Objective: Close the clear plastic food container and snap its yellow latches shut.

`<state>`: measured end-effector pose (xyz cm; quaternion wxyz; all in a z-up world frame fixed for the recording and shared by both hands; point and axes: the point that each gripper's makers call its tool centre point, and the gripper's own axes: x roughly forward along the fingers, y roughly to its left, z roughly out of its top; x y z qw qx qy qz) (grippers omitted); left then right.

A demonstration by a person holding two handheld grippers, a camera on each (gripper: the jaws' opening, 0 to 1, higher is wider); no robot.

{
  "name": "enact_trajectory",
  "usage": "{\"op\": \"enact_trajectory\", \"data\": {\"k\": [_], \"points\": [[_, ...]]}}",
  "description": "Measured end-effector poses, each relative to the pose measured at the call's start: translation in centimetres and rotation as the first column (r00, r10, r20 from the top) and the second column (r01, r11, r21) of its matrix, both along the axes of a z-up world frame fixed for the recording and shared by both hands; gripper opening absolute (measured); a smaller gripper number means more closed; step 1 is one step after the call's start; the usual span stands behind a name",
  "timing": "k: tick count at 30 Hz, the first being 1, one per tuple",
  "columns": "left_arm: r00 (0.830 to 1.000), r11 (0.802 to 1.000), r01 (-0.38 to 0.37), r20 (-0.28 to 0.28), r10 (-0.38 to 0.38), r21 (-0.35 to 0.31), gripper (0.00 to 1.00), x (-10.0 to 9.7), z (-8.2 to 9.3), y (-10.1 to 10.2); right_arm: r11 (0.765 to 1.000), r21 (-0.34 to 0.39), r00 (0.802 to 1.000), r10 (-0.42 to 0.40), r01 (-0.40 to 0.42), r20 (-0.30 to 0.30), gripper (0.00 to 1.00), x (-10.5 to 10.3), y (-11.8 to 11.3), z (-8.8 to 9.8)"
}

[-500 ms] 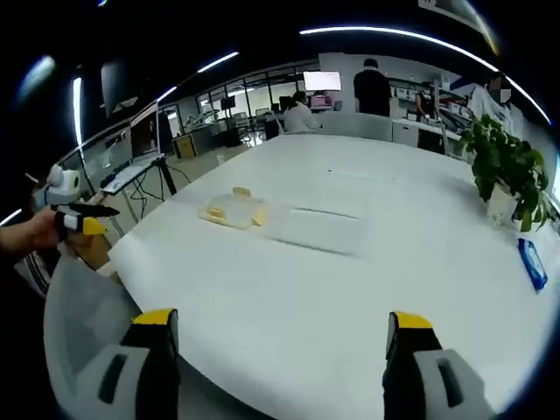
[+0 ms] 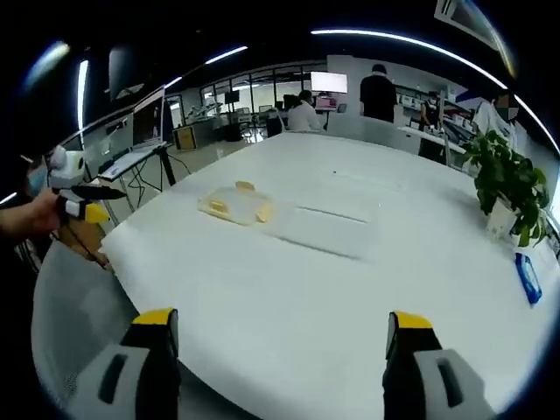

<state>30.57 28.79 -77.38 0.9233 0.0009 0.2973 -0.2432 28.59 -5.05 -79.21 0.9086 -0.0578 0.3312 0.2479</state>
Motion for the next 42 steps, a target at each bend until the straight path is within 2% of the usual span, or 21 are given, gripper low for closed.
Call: {"op": "enact_trajectory", "data": {"k": [5, 8, 12, 16, 19, 23, 26, 28, 30, 37, 39, 42], "points": [[1.0, 1.0, -0.011, -0.022, 0.011, -0.011, 0.99, -0.2, -0.4, 0.1, 1.0, -0.002, 1.0, 0.024, -0.024, -0.008, 1.0, 0.5, 0.0, 0.0], [1.0, 1.0, -0.023, 0.004, 0.023, -0.005, 0.99, 0.1, 0.0, 0.4, 0.999, 0.003, 0.999, 0.038, -0.038, -0.011, 1.0, 0.6, 0.3, 0.0], [0.999, 0.999, -0.031, 0.006, 0.031, -0.018, 0.99, 0.2, 0.1, 0.4, 0.996, -0.004, 0.996, 0.086, -0.086, -0.016, 1.0, 0.5, 1.4, -0.8], [1.0, 1.0, -0.02, -0.011, 0.02, 0.009, 0.99, 0.3, -0.3, 0.5, 0.996, 0.007, 0.996, 0.088, -0.088, -0.03, 1.0, 0.4, 1.7, -1.0], [0.999, 0.999, -0.036, -0.001, 0.036, -0.008, 0.99, 0.6, 0.0, 0.7, 0.995, 0.017, 0.995, 0.099, -0.099, -0.018, 1.0, 0.4, 2.0, -0.9], [1.0, 1.0, -0.022, 0.018, 0.022, 0.012, 0.99, 0.7, 0.3, 0.8, 0.995, 0.009, 0.994, 0.096, -0.096, -0.044, 1.0, 0.5, 1.5, -1.7], [1.0, 1.0, -0.026, 0.017, 0.026, 0.006, 0.99, 0.7, 0.1, 1.0, 0.996, 0.014, 0.995, 0.088, -0.088, -0.041, 1.0, 0.9, 1.4, -1.2], [1.0, 1.0, -0.021, -0.015, 0.021, 0.007, 0.99, 0.3, -0.3, 1.1, 0.995, 0.02, 0.995, 0.095, -0.094, -0.039, 1.0, 1.2, 1.4, -0.8], [1.0, 1.0, -0.018, -0.008, 0.018, 0.02, 0.99, 0.2, -0.2, 1.3, 0.993, 0.034, 0.992, 0.118, -0.117, -0.036, 1.0, 1.3, 1.6, -0.6], [1.0, 1.0, -0.015, -0.01, 0.015, 0.018, 0.99, 0.2, -0.3, 1.4, 0.986, 0.001, 0.985, 0.169, -0.169, -0.036, 1.0, 1.0, 1.2, -0.9], [1.0, 1.0, -0.009, -0.016, 0.009, 0.018, 0.99, 0.3, -0.5, 1.1, 0.986, -0.017, 0.986, 0.164, -0.165, -0.035, 1.0, 1.0, 0.8, -1.1], [1.0, 1.0, -0.004, -0.014, 0.004, 0.01, 0.99, 0.4, -0.4, 0.8, 0.99, 0.003, 0.989, 0.143, -0.143, -0.028, 1.0, 1.0, 0.7, -0.8]]}}
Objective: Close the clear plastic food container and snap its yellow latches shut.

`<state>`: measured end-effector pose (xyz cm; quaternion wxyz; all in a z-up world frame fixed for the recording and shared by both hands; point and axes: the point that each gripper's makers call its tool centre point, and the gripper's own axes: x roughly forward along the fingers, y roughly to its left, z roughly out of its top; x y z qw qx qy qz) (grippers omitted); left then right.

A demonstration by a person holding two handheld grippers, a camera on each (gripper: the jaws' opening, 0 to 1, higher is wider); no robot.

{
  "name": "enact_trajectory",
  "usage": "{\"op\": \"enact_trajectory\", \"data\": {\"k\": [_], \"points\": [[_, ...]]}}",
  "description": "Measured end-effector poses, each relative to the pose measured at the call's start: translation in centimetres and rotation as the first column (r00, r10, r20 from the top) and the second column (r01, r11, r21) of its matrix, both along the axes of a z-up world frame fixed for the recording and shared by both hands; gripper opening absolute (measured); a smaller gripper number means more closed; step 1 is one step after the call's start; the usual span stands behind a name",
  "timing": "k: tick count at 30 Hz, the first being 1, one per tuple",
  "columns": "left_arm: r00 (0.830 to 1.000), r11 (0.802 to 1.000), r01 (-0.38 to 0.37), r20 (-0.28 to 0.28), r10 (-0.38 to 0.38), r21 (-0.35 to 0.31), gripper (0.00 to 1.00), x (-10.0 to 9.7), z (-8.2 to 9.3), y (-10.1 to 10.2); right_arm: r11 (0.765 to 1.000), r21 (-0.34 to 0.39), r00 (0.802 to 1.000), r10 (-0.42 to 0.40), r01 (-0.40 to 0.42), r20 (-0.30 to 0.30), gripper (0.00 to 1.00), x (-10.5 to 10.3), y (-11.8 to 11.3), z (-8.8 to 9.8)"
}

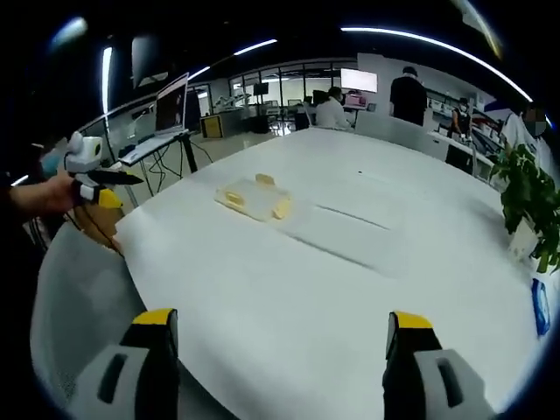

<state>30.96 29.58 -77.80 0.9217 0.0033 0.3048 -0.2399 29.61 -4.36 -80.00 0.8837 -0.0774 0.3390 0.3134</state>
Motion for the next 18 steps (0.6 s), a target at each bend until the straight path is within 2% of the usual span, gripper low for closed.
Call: {"op": "enact_trajectory", "data": {"k": [6, 7, 8, 9, 10, 13, 16, 18], "points": [[1.0, 1.0, 0.013, -0.013, -0.013, 0.003, 0.99, 0.0, -0.4, -0.3, 1.0, 0.012, 1.0, -0.021, 0.021, -0.005, 1.0, 0.3, 0.0, -0.3], [1.0, 1.0, 0.012, -0.009, -0.012, 0.001, 0.99, 0.0, -0.3, -0.3, 1.0, -0.003, 1.0, -0.018, 0.018, -0.004, 1.0, 0.3, -0.1, -0.4], [1.0, 1.0, 0.013, -0.005, -0.013, -0.006, 0.99, 0.1, -0.3, -0.4, 0.994, -0.103, 0.999, 0.042, -0.041, 0.003, 1.0, 0.1, -0.5, -0.9], [1.0, 1.0, 0.015, -0.005, -0.015, -0.013, 0.99, 0.1, -0.3, -0.5, 0.983, -0.163, 0.995, 0.096, -0.09, 0.029, 1.0, 0.2, -0.3, -0.9], [1.0, 1.0, 0.021, -0.007, -0.021, -0.016, 0.99, 0.1, -0.3, -0.7, 0.976, -0.178, 0.989, 0.136, -0.125, 0.052, 1.0, 0.2, 0.5, -0.7], [0.999, 0.999, 0.038, -0.017, -0.038, 0.005, 0.99, 0.0, -0.5, -0.7, 0.986, -0.119, 0.992, 0.123, -0.118, 0.032, 1.0, 0.5, 1.6, -0.3], [0.999, 0.999, 0.036, -0.019, -0.036, 0.01, 0.99, 0.2, -0.7, -0.6, 0.984, -0.122, 0.99, 0.133, -0.127, 0.047, 1.0, 1.3, 2.1, -0.1], [0.999, 1.0, 0.028, -0.031, -0.028, 0.005, 0.99, 0.5, -1.1, -0.4, 0.961, -0.215, 0.98, 0.19, -0.174, 0.056, 1.0, 1.6, 1.9, -0.8]]}}
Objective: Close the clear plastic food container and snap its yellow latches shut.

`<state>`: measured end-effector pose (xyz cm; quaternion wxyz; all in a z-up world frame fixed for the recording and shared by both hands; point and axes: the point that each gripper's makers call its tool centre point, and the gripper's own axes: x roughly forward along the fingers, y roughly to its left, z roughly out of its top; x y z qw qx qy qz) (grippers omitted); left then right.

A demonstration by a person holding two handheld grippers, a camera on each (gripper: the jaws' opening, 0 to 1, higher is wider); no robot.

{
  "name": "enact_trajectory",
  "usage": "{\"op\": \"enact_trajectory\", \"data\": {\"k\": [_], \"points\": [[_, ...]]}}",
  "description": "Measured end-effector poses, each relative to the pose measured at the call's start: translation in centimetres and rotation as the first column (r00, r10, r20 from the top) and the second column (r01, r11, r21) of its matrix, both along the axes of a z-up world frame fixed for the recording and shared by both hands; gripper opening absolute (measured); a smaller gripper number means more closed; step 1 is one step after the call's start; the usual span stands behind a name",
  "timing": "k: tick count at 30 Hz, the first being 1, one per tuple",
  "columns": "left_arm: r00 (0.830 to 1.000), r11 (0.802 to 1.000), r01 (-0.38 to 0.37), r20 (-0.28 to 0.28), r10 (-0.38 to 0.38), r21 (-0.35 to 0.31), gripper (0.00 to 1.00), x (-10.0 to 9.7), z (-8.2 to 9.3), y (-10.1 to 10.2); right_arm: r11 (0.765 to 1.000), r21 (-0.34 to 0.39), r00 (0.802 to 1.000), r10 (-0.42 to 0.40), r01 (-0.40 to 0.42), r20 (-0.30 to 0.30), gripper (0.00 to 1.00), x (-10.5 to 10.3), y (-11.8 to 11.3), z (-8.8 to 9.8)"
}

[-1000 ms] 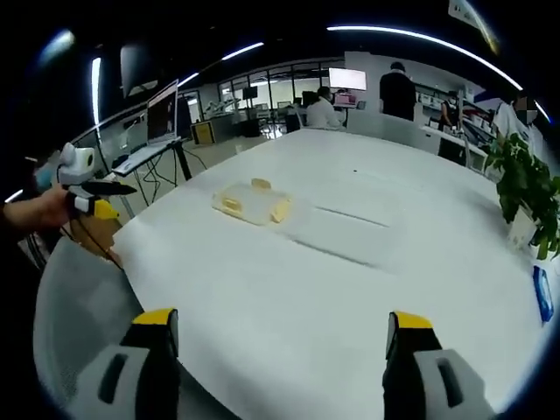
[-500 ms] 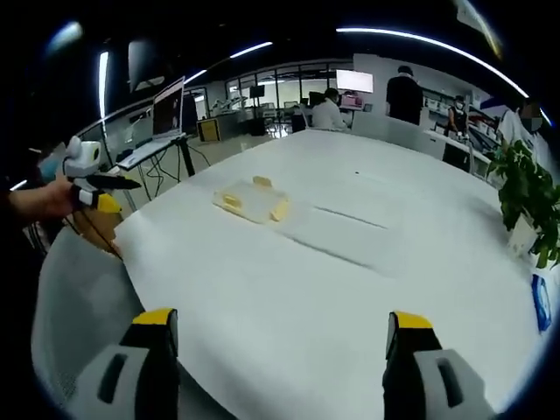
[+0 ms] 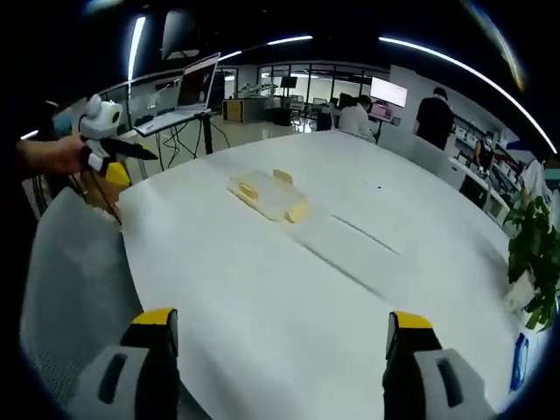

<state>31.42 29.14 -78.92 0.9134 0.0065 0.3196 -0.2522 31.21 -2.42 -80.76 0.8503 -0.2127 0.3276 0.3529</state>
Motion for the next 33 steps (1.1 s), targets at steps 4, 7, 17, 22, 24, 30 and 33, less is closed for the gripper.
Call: {"op": "enact_trajectory", "data": {"k": [4, 7, 17, 22, 24, 30, 33], "points": [[1.0, 1.0, 0.003, -0.011, -0.004, -0.003, 0.99, 0.1, -0.1, -0.3, 1.0, 0.022, 1.0, 0.01, -0.01, -0.015, 1.0, 0.4, 0.6, -0.4], [1.0, 1.0, 0.015, -0.016, -0.015, 0.008, 0.99, 0.2, -0.3, -0.4, 1.0, 0.031, 1.0, -0.001, 0.002, -0.018, 1.0, 0.9, 0.6, -0.6], [0.999, 0.999, 0.007, -0.04, -0.006, 0.037, 0.99, 0.1, -0.7, 0.8, 0.999, 0.052, 0.997, -0.003, 0.007, -0.081, 0.98, 0.7, 0.9, -1.6], [0.998, 1.0, 0.013, -0.054, -0.012, 0.02, 0.99, 0.2, -0.8, 0.7, 0.998, 0.055, 0.996, -0.005, 0.01, -0.094, 0.98, 1.0, 0.7, -1.7], [0.999, 1.0, 0.024, -0.043, -0.023, 0.018, 0.99, 0.3, -0.6, 0.6, 0.998, 0.062, 0.996, -0.015, 0.021, -0.093, 0.99, 1.2, 0.7, -1.5], [0.999, 0.999, 0.023, -0.05, -0.021, 0.045, 0.99, 0.6, -0.8, 1.4, 0.997, 0.07, 0.996, -0.011, 0.018, -0.092, 0.98, 1.6, 0.6, -1.6], [0.997, 0.997, 0.048, -0.059, -0.044, 0.06, 0.91, 0.7, -1.0, 1.1, 0.997, 0.071, 0.995, -0.024, 0.031, -0.092, 0.98, 2.0, 0.1, -1.8]]}}
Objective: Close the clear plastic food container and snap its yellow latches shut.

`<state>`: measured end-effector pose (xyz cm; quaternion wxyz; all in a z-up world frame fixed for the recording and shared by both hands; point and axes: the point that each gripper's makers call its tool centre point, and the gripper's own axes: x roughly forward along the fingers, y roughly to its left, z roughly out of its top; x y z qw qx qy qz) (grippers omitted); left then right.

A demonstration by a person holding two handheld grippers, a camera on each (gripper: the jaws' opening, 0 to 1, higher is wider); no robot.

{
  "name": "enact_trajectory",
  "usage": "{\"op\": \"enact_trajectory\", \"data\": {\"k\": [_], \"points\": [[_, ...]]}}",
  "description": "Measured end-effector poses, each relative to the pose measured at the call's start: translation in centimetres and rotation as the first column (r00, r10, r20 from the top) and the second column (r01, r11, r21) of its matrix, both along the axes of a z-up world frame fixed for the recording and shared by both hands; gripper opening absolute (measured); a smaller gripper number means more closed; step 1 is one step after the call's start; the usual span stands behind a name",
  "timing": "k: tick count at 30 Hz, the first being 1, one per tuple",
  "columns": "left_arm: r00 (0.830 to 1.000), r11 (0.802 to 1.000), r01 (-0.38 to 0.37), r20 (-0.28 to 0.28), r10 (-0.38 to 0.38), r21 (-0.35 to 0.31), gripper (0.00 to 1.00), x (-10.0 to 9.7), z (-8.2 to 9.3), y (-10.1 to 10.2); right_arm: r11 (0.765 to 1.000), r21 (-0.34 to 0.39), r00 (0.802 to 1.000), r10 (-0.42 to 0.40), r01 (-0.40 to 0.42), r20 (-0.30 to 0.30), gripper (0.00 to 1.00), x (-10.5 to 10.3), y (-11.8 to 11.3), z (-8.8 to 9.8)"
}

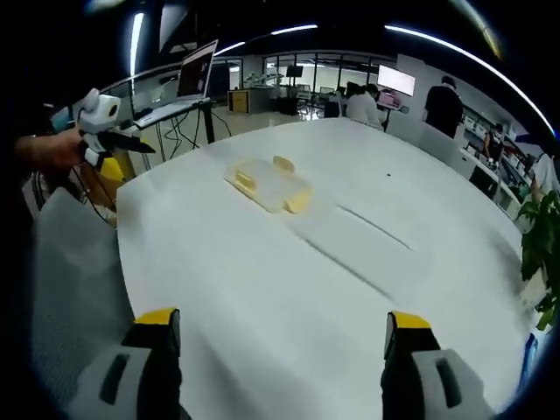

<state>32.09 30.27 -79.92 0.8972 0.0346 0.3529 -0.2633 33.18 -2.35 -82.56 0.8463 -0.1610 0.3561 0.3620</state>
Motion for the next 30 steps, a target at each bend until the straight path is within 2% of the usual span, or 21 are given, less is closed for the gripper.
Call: {"op": "enact_trajectory", "data": {"k": [2, 5, 7, 9, 12, 15, 17, 22, 30], "points": [[1.0, 1.0, 0.011, 0.011, -0.011, 0.004, 0.89, 0.3, -0.2, -0.2, 1.0, 0.004, 1.0, -0.003, 0.003, 0.0, 0.97, 0.3, -0.1, 0.0], [1.0, 1.0, 0.012, 0.011, -0.012, -0.012, 0.91, 0.6, -0.5, -0.7, 1.0, 0.026, 1.0, -0.009, 0.01, -0.012, 0.97, 0.8, 0.4, 0.2], [0.999, 0.999, 0.033, -0.003, -0.033, -0.021, 0.91, 0.6, -0.8, -1.4, 1.0, 0.019, 1.0, -0.002, 0.002, -0.013, 0.98, 1.0, 0.7, 0.3], [0.998, 0.998, 0.055, -0.019, -0.055, -0.002, 0.89, 0.7, -1.3, -1.6, 1.0, 0.012, 1.0, 0.011, -0.011, 0.006, 0.98, 1.4, 0.9, 0.4], [0.997, 0.998, 0.07, -0.015, -0.07, 0.0, 0.97, 1.4, -1.2, -1.9, 0.999, 0.02, 1.0, 0.029, -0.029, 0.006, 0.98, 1.7, 1.3, 0.6], [0.998, 0.996, 0.064, -0.006, -0.064, -0.054, 0.98, 2.1, -0.8, -2.2, 0.999, 0.011, 0.999, 0.046, -0.046, 0.002, 0.97, 2.2, 1.4, 0.5], [0.998, 0.995, 0.059, -0.015, -0.061, -0.077, 0.99, 2.3, -0.9, -2.3, 0.998, 0.047, 0.999, 0.04, -0.04, -0.006, 0.97, 2.7, 1.8, 0.8], [0.996, 0.995, 0.089, -0.028, -0.09, -0.038, 0.99, 2.4, -1.6, -2.1, 0.996, 0.084, 1.0, 0.026, -0.025, -0.012, 0.97, 3.6, 2.1, 0.9], [0.992, 0.995, 0.103, -0.076, -0.103, -0.006, 0.95, 2.0, -2.8, -1.9, 0.997, 0.061, 0.998, 0.056, -0.055, -0.01, 0.97, 3.8, 2.7, -0.1]]}}
